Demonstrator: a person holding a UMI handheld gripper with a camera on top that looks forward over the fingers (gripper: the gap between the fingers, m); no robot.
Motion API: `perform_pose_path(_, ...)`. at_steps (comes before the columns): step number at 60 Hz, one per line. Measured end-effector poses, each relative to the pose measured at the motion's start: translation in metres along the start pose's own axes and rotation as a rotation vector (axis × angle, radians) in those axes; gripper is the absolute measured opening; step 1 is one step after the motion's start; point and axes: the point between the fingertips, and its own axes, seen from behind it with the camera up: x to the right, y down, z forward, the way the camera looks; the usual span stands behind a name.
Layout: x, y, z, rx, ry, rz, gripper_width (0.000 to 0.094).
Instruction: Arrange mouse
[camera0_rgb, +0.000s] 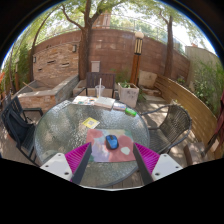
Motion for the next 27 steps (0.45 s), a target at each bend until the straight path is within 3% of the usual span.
perform_pose_path(11, -0.007, 0.006, -0.057, 0.024, 0.013, -0.027, 0.0851)
perform_pose_path(27, -0.011, 0.012, -0.081, 0.033, 0.011, -0.039, 0.0850)
